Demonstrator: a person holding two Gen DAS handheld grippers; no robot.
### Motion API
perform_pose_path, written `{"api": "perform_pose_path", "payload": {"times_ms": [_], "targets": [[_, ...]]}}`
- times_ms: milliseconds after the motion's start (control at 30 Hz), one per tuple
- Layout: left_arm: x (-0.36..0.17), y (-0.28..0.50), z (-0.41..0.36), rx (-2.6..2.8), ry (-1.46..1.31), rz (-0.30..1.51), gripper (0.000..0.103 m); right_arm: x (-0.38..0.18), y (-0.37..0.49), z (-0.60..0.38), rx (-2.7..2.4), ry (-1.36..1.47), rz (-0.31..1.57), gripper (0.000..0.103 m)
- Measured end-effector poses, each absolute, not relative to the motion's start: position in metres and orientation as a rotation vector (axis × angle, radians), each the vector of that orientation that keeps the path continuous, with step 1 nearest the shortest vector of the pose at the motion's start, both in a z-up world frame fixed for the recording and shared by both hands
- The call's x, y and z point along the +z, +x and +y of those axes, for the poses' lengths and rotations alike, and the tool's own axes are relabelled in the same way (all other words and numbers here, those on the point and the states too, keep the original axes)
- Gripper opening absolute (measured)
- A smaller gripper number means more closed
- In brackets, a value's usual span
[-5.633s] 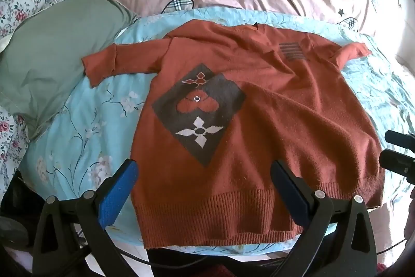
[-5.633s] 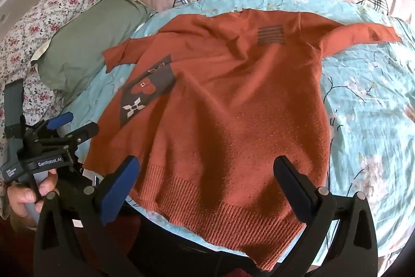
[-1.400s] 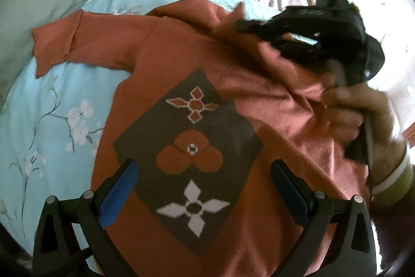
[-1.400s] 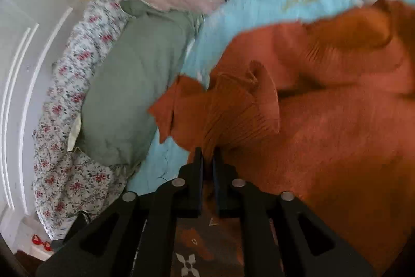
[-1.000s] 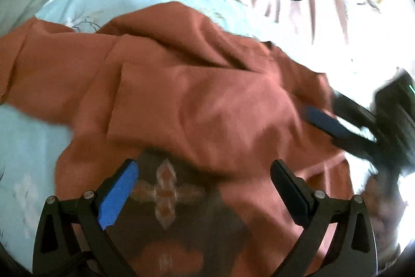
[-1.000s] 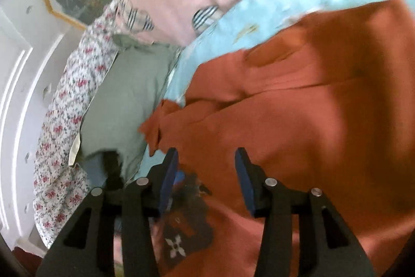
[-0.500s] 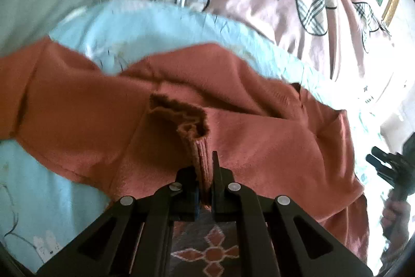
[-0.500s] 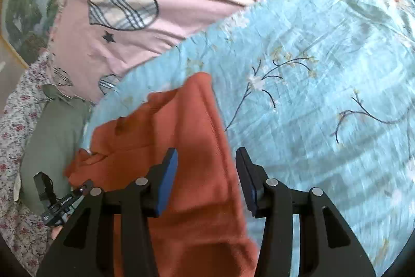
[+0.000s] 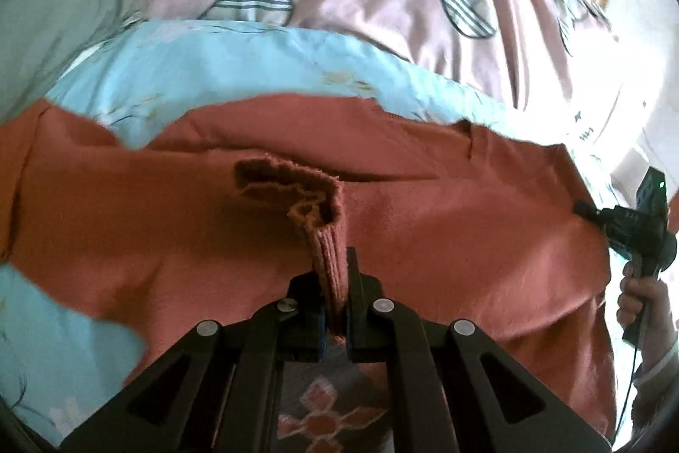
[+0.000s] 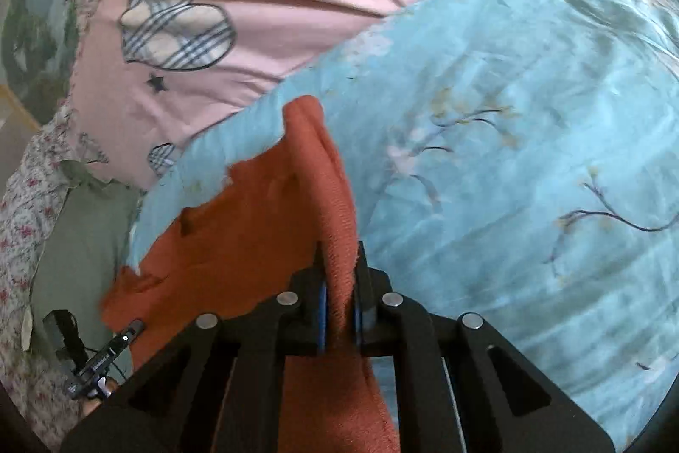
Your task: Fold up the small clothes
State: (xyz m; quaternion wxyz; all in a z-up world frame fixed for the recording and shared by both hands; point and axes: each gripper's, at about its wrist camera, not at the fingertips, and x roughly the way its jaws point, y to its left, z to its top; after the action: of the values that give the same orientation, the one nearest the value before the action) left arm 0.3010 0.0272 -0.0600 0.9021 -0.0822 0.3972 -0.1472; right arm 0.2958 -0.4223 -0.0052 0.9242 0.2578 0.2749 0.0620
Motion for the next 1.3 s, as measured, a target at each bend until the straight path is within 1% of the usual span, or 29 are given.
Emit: {"api": "perform_pose_path", "payload": {"times_ms": [67, 167, 200, 267, 333, 367, 400, 467, 533, 600, 733, 767, 833, 900, 967, 1133, 1233, 1267, 1300], "targets": [[-0.067, 0.307, 0.018, -0.288, -0.139, 0.835, 0.004, -0.013, 0.304, -0.417, 0.096, 0.501, 0.599, 0.010], [-0.081, 0.316, 0.016, -0.276, -0.133, 0.877, 0.005, -0.017, 0.307, -0.415, 0.041, 0.479, 0.631, 0.014], [-0.083, 0.317, 0.017, -0.282, -0.139, 0.886, 0.005, -0.012, 0.302, -0.412, 0.009, 0.465, 0.621, 0.019], [-0.082, 0.316, 0.020, -0.289, -0.141, 0.886, 0.006, 0.007, 0.280, -0.398, -0.029, 0.400, 0.548, 0.019], [-0.079, 0.315, 0.020, -0.290, -0.122, 0.875, 0.006, 0.018, 0.261, -0.378, 0.045, 0.357, 0.500, 0.021], [-0.079, 0.315, 0.019, -0.291, -0.116, 0.874, 0.006, 0.017, 0.258, -0.370, 0.089, 0.343, 0.505, 0.024], [-0.080, 0.315, 0.019, -0.292, -0.112, 0.876, 0.006, 0.013, 0.259, -0.360, 0.131, 0.319, 0.541, 0.028], [-0.078, 0.314, 0.020, -0.290, -0.109, 0.874, 0.006, -0.006, 0.265, -0.348, 0.125, 0.266, 0.648, 0.030], [-0.077, 0.310, 0.025, -0.287, -0.114, 0.874, 0.010, -0.023, 0.269, -0.353, 0.059, 0.249, 0.699, 0.029], [-0.076, 0.301, 0.035, -0.273, -0.112, 0.876, 0.021, -0.026, 0.259, -0.368, 0.082, 0.357, 0.674, 0.029], [-0.071, 0.278, 0.072, -0.180, -0.111, 0.871, 0.021, -0.012, 0.234, -0.359, 0.136, 0.407, 0.625, 0.031], [-0.067, 0.271, 0.086, -0.155, -0.125, 0.859, 0.021, -0.009, 0.227, -0.350, 0.170, 0.405, 0.617, 0.034], [-0.060, 0.260, 0.110, -0.112, -0.141, 0.837, 0.027, -0.007, 0.212, -0.329, 0.231, 0.395, 0.609, 0.040], [-0.051, 0.250, 0.136, -0.028, -0.131, 0.800, 0.051, -0.008, 0.205, -0.310, 0.281, 0.394, 0.609, 0.045], [-0.049, 0.249, 0.159, 0.021, -0.136, 0.790, 0.062, -0.010, 0.202, -0.294, 0.325, 0.409, 0.617, 0.045], [-0.053, 0.267, 0.215, 0.132, -0.174, 0.804, 0.062, -0.026, 0.186, -0.264, 0.392, 0.437, 0.662, 0.046], [-0.067, 0.287, 0.237, 0.154, -0.188, 0.844, 0.061, -0.030, 0.184, -0.253, 0.410, 0.435, 0.686, 0.046], [-0.072, 0.295, 0.241, 0.155, -0.188, 0.860, 0.057, -0.031, 0.186, -0.249, 0.413, 0.434, 0.690, 0.046], [-0.078, 0.305, 0.246, 0.158, -0.184, 0.882, 0.044, -0.031, 0.186, -0.248, 0.414, 0.432, 0.695, 0.046]]}}
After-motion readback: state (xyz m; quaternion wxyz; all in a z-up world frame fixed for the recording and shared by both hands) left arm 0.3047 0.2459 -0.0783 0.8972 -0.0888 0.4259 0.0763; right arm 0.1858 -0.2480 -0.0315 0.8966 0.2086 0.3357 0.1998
